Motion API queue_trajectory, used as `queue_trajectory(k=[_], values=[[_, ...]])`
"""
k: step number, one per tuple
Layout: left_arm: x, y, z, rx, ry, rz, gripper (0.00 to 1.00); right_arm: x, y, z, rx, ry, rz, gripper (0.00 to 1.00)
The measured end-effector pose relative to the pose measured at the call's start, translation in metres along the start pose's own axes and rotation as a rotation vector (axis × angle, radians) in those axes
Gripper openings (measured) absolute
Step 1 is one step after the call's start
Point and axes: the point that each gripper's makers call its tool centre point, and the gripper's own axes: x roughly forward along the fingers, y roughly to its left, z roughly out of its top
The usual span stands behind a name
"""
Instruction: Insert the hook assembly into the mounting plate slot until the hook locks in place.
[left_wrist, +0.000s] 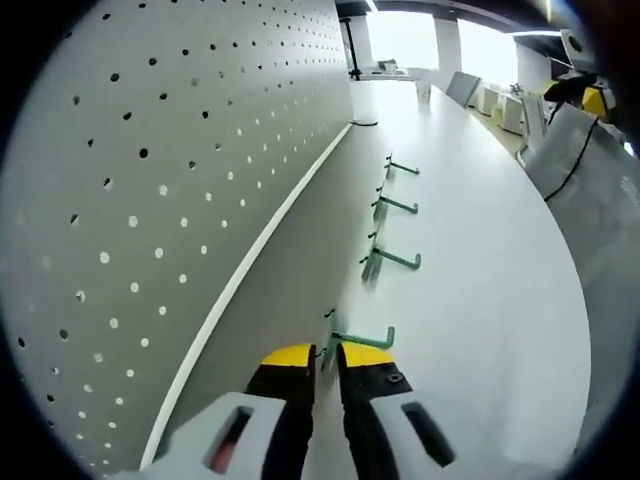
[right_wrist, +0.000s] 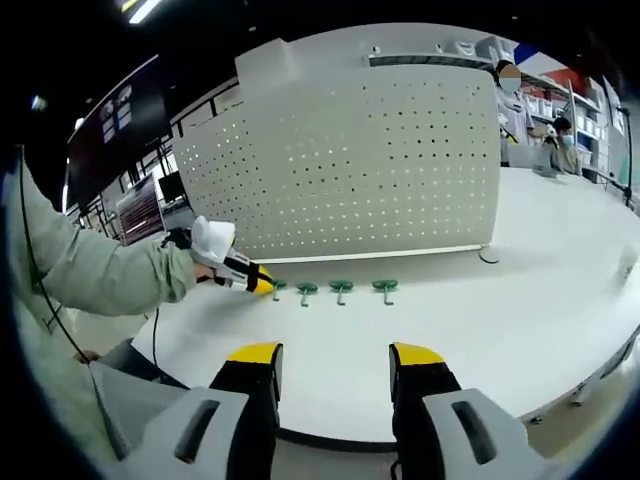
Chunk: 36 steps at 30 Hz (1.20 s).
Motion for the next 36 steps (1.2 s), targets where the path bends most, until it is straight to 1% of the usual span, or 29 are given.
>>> queue_trajectory(k=[3,9,12,15,20,23,33,35,36], values=[[0.0,0.0,-0.001,-0.02,0.014,0.003,0.05,-0.001,-0.001,0.0,-0.001,0.001,-0.002,0.41],[0.001,0.0,-0.002,-0.029,0.026,0.005,0.04,-0.001,-0.002,-0.002,0.001,0.005,-0.004,0.41],[0.001,0.002,-0.003,-0.031,0.034,0.024,0.03,0.0,-0.001,-0.002,0.002,0.004,-0.001,0.41],[0.0,0.001,-0.003,-0.057,0.036,0.027,0.03,0.0,-0.001,0.0,0.002,0.0,0.0,0.41],[-0.005,0.0,0.003,-0.086,0.001,0.05,0.03,0.001,0.0,0.001,0.001,-0.003,0.006,0.41],[-0.01,0.001,0.009,-0.092,-0.028,0.068,0.03,0.002,0.001,0.001,-0.005,-0.004,0.012,0.4],[-0.033,0.005,0.021,-0.105,-0.069,0.132,0.03,0.001,0.008,0.008,-0.009,-0.03,0.04,0.39],[-0.041,0.006,0.023,-0.13,-0.09,0.16,0.03,0.001,0.009,0.01,-0.012,-0.038,0.045,0.39],[-0.045,0.007,0.026,-0.16,-0.121,0.177,0.03,0.0,0.009,0.011,-0.01,-0.042,0.047,0.39]])
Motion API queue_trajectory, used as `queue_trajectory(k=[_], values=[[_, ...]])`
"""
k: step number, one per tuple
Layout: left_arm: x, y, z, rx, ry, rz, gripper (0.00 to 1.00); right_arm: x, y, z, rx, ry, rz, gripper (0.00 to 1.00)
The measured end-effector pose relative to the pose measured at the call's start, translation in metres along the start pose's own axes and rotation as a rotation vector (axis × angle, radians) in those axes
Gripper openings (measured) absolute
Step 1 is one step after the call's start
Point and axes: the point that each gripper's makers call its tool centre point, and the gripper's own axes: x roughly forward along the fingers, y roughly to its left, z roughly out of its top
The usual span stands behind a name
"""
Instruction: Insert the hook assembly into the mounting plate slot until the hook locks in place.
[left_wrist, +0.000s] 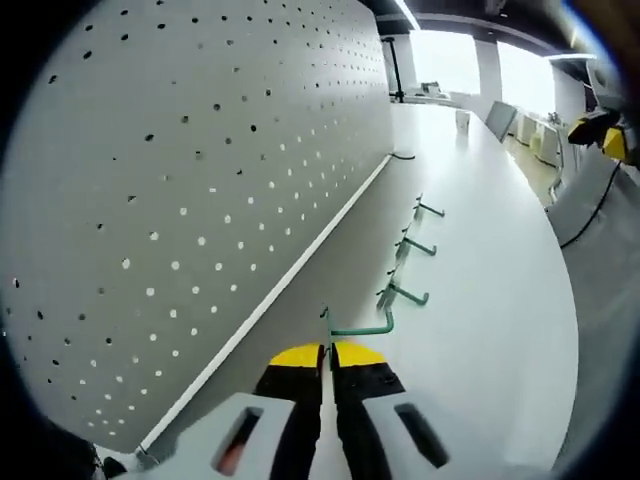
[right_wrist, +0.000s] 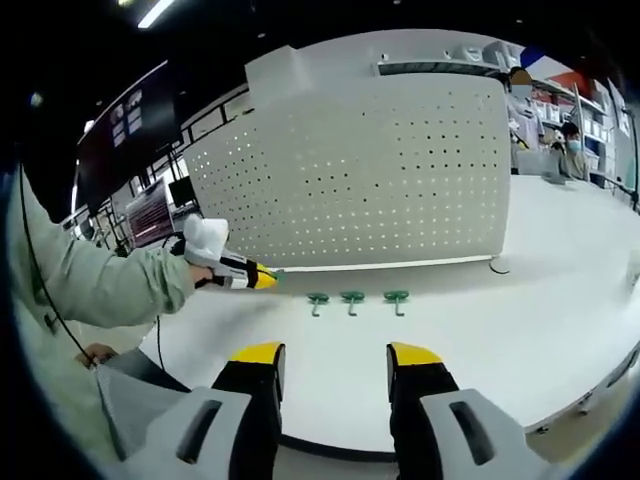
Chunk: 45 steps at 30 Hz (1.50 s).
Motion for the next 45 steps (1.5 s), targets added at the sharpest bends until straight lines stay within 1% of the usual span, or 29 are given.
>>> queue_trajectory(k=[2,7,12,15,18,21,23,27,28,31,36,38,41,45], values=[[-0.007,-0.002,0.0,0.005,-0.006,0.009,0.03,0.0,0.002,0.002,0.004,-0.007,0.007,0.39],[-0.023,-0.008,-0.002,-0.015,-0.024,0.027,0.03,0.0,0.009,0.008,-0.013,-0.024,0.034,0.39],[-0.036,-0.007,-0.005,-0.028,-0.028,0.063,0.03,0.001,0.012,0.012,-0.02,-0.035,0.056,0.38],[-0.046,-0.006,-0.003,-0.037,-0.041,0.086,0.03,0.001,0.013,0.016,-0.022,-0.045,0.068,0.38],[-0.058,-0.004,0.005,-0.05,-0.073,0.117,0.03,0.002,0.015,0.021,-0.028,-0.057,0.084,0.38],[-0.069,-0.003,0.013,-0.044,-0.091,0.151,0.03,0.003,0.017,0.023,-0.036,-0.06,0.096,0.38],[-0.078,-0.006,0.021,-0.065,-0.125,0.163,0.03,0.005,0.019,0.026,-0.039,-0.063,0.111,0.38],[-0.092,-0.012,0.032,-0.063,-0.163,0.189,0.03,0.008,0.025,0.037,-0.061,-0.081,0.146,0.37],[-0.096,-0.013,0.036,-0.068,-0.182,0.197,0.03,0.008,0.026,0.039,-0.065,-0.085,0.152,0.37],[-0.108,-0.018,0.044,-0.059,-0.205,0.222,0.03,0.01,0.029,0.045,-0.076,-0.094,0.172,0.37],[-0.124,-0.031,0.057,-0.061,-0.256,0.244,0.03,0.012,0.035,0.049,-0.096,-0.095,0.206,0.36],[-0.128,-0.035,0.06,-0.066,-0.27,0.247,0.03,0.012,0.036,0.05,-0.097,-0.099,0.214,0.35],[-0.132,-0.045,0.067,-0.064,-0.289,0.244,0.03,0.012,0.04,0.055,-0.099,-0.118,0.234,0.32],[-0.136,-0.053,0.076,-0.071,-0.32,0.24,0.03,0.014,0.044,0.06,-0.104,-0.124,0.253,0.31]])
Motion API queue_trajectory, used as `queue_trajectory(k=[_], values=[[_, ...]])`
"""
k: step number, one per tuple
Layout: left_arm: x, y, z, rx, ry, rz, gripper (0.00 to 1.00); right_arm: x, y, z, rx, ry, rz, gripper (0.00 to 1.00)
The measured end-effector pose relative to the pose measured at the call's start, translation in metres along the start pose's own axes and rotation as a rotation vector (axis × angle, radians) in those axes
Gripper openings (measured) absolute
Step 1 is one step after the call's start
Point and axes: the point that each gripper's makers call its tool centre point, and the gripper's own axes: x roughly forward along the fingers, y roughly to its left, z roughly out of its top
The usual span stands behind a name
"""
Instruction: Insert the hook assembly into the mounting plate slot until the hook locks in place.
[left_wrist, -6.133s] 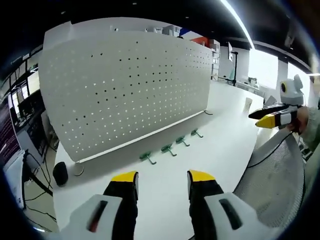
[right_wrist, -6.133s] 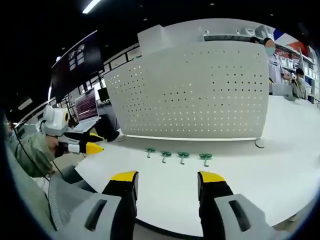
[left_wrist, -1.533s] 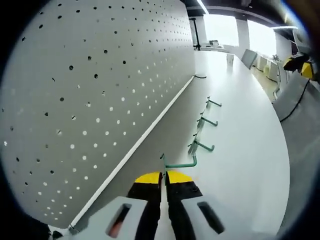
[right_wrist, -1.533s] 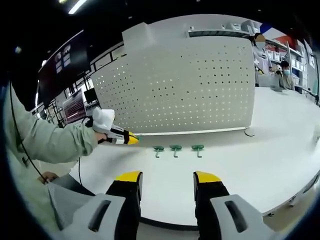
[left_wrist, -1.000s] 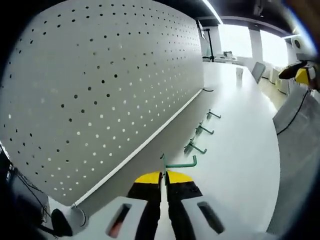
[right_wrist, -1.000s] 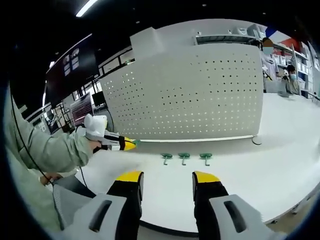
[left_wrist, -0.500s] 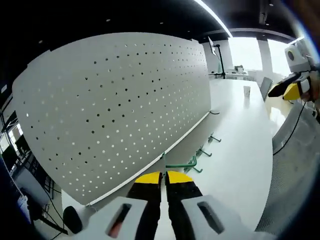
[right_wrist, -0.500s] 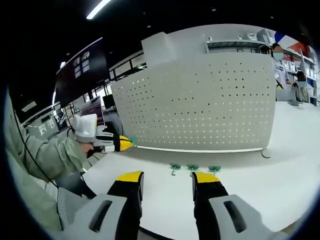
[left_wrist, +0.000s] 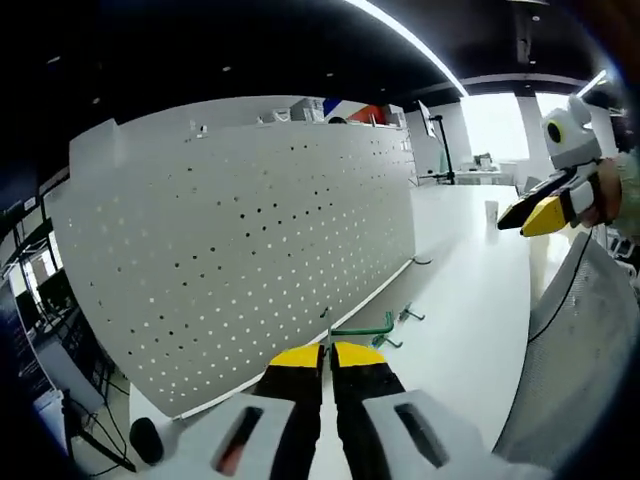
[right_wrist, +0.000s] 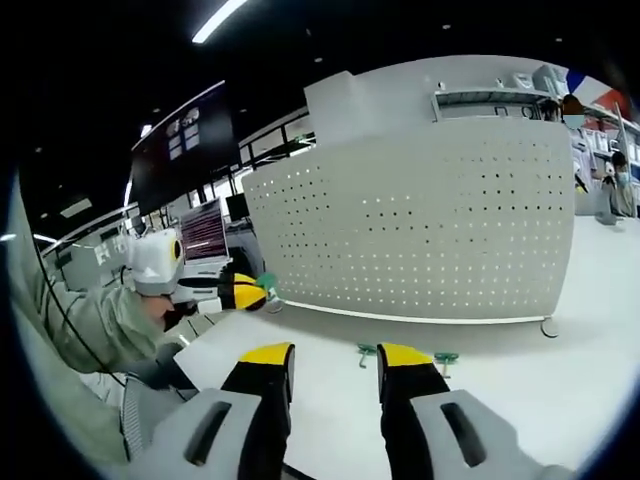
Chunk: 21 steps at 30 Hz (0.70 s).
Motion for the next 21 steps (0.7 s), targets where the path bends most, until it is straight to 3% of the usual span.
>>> queue_trajectory(k=[5,13,21], values=[[-0.004,-0.008,0.017,-0.017,-0.044,-0.005,0.03,0.007,0.007,0.011,-0.007,-0.019,0.032,0.29],[-0.021,-0.017,0.062,-0.025,-0.172,-0.005,0.03,0.015,0.04,0.043,0.011,-0.09,0.136,0.25],[-0.031,-0.018,0.086,-0.041,-0.238,-0.001,0.03,0.018,0.056,0.059,-0.009,-0.124,0.185,0.24]])
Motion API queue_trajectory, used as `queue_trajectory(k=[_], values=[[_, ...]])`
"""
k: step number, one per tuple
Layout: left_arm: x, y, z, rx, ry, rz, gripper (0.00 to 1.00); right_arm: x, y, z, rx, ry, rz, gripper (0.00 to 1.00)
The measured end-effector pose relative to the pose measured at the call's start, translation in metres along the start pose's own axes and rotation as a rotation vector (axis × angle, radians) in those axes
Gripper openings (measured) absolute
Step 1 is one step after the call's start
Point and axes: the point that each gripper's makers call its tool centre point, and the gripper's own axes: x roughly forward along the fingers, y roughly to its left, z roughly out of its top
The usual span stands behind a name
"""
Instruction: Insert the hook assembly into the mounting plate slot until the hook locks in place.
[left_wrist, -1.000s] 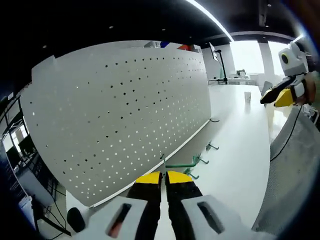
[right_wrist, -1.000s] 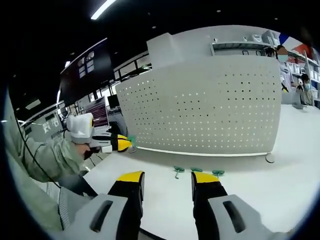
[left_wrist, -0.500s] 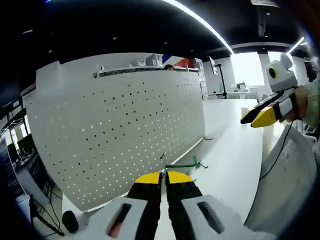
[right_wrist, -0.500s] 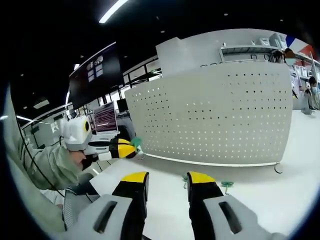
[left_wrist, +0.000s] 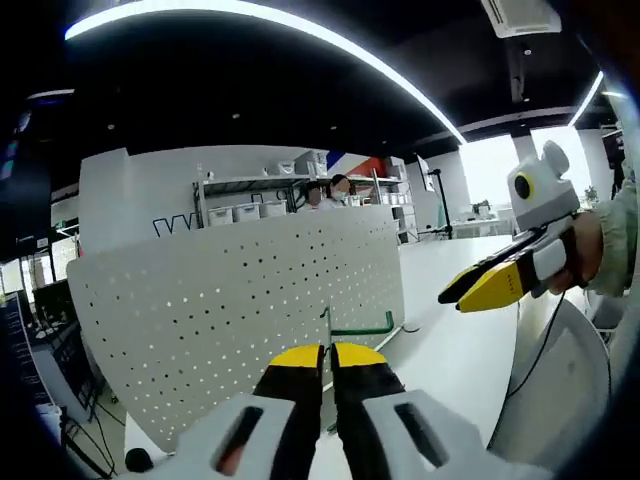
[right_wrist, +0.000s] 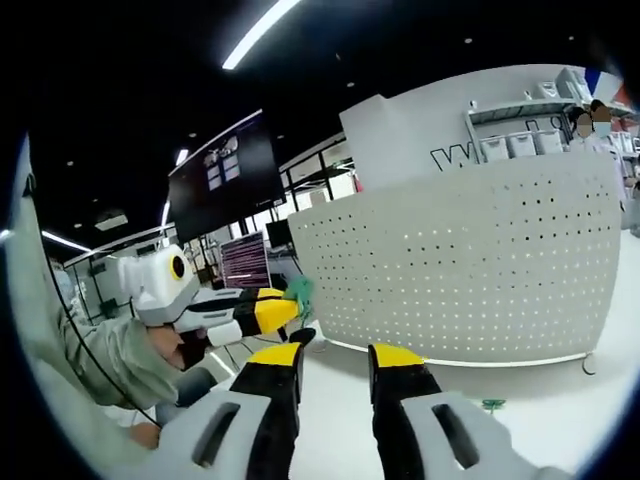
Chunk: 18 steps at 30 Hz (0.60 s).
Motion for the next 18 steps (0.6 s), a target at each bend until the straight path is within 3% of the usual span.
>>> queue_trajectory(k=[10,18], values=[[-0.01,-0.005,0.019,-0.012,-0.063,0.011,0.03,0.005,0.016,0.014,0.008,-0.037,0.049,0.22],[-0.017,-0.014,0.04,-0.007,-0.137,-0.001,0.03,0.009,0.036,0.036,0.004,-0.096,0.115,0.2]])
